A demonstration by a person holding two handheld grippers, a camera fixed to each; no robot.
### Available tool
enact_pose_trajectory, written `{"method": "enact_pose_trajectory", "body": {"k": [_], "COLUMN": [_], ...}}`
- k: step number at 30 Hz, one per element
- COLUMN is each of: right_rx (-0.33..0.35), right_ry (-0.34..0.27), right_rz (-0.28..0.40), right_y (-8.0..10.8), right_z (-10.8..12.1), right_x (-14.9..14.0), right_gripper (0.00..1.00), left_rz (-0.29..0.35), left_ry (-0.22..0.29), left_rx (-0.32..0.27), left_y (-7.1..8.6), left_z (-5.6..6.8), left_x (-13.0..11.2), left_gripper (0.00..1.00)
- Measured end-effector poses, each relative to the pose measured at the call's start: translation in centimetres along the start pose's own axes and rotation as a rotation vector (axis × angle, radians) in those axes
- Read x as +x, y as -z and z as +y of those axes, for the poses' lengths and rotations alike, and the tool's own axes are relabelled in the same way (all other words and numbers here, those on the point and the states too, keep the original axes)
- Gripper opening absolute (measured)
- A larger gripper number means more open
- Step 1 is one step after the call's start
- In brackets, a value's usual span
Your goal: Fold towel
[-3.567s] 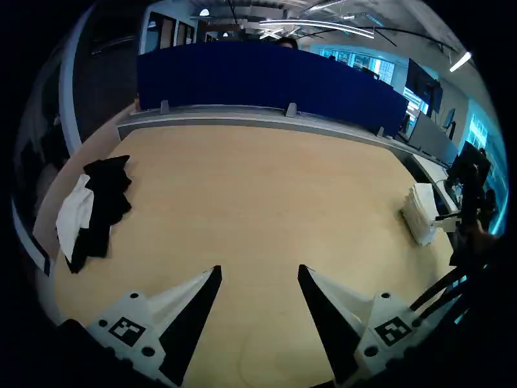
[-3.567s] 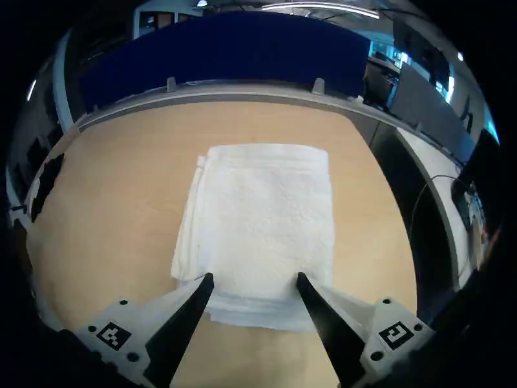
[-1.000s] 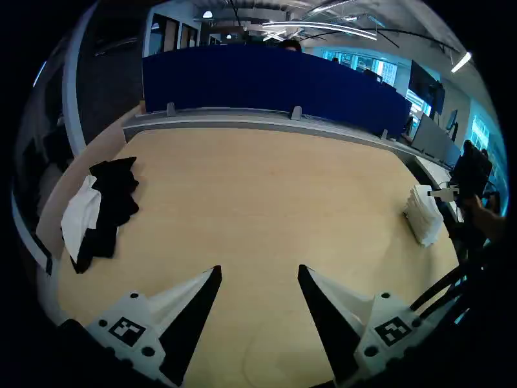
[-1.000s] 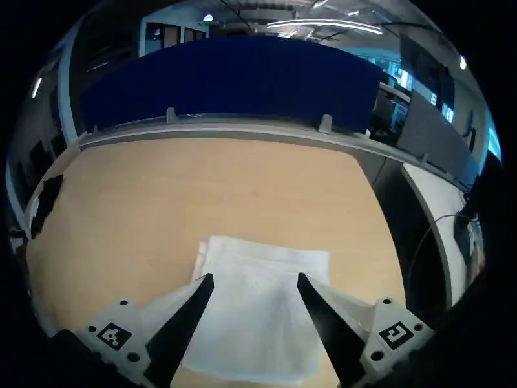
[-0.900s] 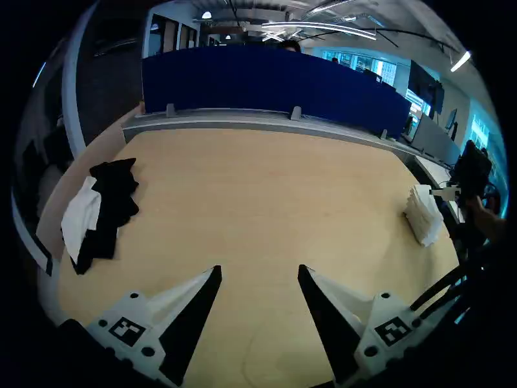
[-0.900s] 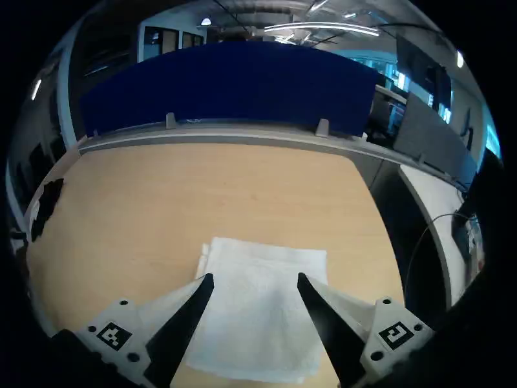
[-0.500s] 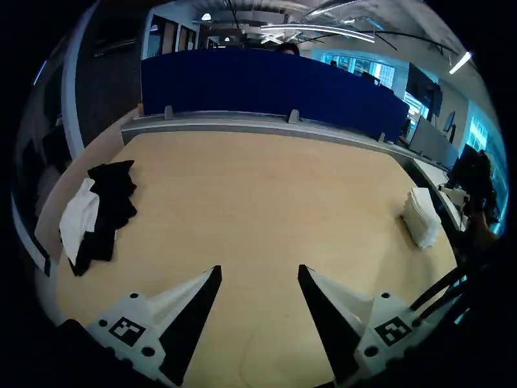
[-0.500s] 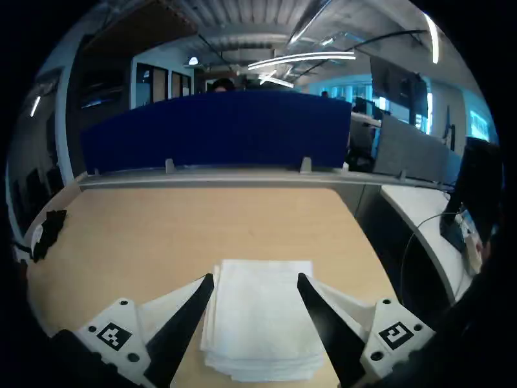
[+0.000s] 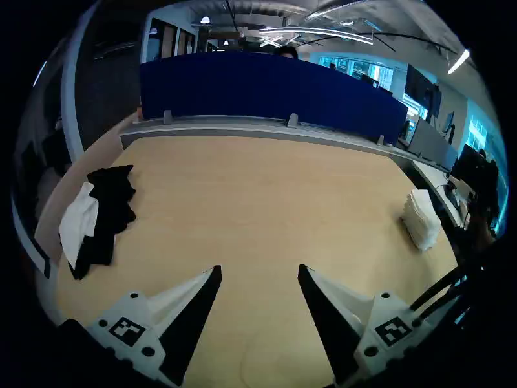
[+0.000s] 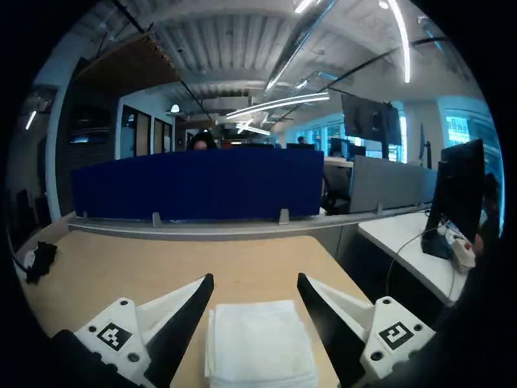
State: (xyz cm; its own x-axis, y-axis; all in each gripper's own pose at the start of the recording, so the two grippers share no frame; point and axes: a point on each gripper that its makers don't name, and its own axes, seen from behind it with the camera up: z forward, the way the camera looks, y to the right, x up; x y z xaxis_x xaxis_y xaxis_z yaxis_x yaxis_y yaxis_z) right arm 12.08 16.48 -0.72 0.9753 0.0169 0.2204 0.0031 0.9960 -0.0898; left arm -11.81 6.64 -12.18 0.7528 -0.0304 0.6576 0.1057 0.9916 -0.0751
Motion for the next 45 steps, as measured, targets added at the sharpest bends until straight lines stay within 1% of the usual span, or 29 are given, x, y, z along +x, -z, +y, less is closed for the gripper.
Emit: {"method": "enact_pose_trajectory", "body": {"k": [3,6,10,14,18,23,27,30,33,39,42,45], "right_rx": [0.003,0.01,0.026,0.038,0.055,0.064,0.085,0.095,0.099,0.112,0.117,0.114], "right_ry": [0.014,0.025,0.027,0.03,0.047,0.063,0.067,0.069,0.065,0.031,-0.001,-0.017], "right_rz": [0.017,0.058,0.108,0.136,0.145,0.143,0.139,0.134,0.125,0.132,0.133,0.137], "right_y": [0.1,0.3,0.7,1.0,1.4,2.0,2.7,3.0,3.4,4.5,4.9,5.0], "right_z": [-1.0,-2.1,-4.0,-5.9,-8.0,-10.5,-12.8,-14.2,-15.2,-16.6,-16.7,-16.5], "right_x": [0.7,2.1,4.0,5.4,5.8,5.9,6.0,5.8,5.8,6.6,6.8,7.0], "right_gripper": [1.0,1.0,1.0,1.0,1.0,1.0,1.0,1.0,1.0,1.0,1.0,1.0], "left_rz": [0.017,0.046,0.09,0.146,0.217,0.31,0.379,0.433,0.484,0.584,0.617,0.648], "left_ry": [0.001,0.0,0.008,0.023,0.037,0.04,0.029,0.011,-0.01,-0.048,-0.044,-0.033], "left_rx": [0.0,0.002,0.002,0.007,0.006,0.001,0.002,0.004,0.008,0.029,0.045,0.057], "left_y": [0.0,0.0,0.0,-0.1,-0.1,-0.2,-0.2,-0.2,0.0,0.7,0.9,1.3], "left_z": [0.0,-0.2,-0.3,-0.5,-0.7,-0.9,-1.0,-1.0,-0.8,-0.7,-1.1,-1.4], "left_x": [0.4,1.1,2.2,3.7,5.6,8.3,10.5,12.1,13.4,15.7,16.4,17.2], "left_gripper": [0.87,0.87,0.87,0.87,0.87,0.87,0.87,0.87,0.87,0.87,0.87,0.87]}}
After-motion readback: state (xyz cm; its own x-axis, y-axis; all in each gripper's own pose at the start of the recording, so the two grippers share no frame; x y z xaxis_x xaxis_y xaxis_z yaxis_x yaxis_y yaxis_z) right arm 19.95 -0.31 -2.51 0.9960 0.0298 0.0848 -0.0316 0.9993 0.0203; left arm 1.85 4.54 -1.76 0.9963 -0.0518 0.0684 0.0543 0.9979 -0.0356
